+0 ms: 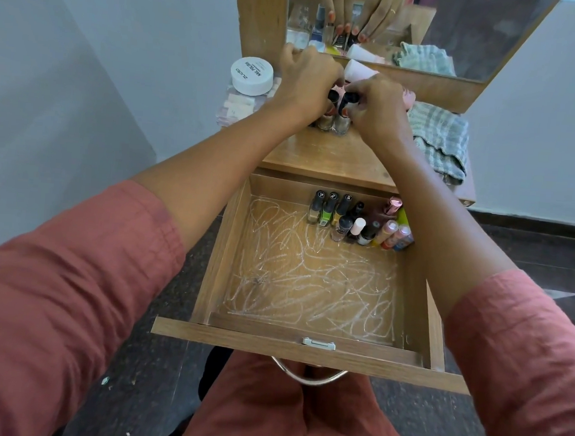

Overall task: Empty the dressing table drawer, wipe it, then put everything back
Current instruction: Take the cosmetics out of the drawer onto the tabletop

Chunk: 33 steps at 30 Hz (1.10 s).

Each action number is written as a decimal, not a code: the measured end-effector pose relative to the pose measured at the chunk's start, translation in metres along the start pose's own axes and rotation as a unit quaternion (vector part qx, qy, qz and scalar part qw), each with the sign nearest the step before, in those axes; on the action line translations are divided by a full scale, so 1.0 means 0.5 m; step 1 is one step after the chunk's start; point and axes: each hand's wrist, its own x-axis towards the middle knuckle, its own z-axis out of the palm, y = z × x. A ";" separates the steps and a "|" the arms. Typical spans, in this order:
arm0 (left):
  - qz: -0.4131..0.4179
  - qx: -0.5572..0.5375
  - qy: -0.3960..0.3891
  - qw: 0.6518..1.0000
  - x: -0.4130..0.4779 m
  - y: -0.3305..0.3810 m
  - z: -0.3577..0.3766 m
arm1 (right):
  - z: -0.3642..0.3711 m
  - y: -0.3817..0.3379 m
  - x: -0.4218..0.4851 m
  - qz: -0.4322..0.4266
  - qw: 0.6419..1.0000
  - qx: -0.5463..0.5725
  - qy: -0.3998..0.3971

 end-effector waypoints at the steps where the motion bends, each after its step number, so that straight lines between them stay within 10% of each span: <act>1: 0.000 0.000 0.002 1.000 -0.001 0.000 -0.001 | 0.003 0.001 0.001 -0.006 1.000 0.007 0.002; 33: 0.046 -0.264 0.031 0.963 -0.252 0.061 0.072 | -0.003 0.026 -0.251 0.041 0.986 0.135 0.083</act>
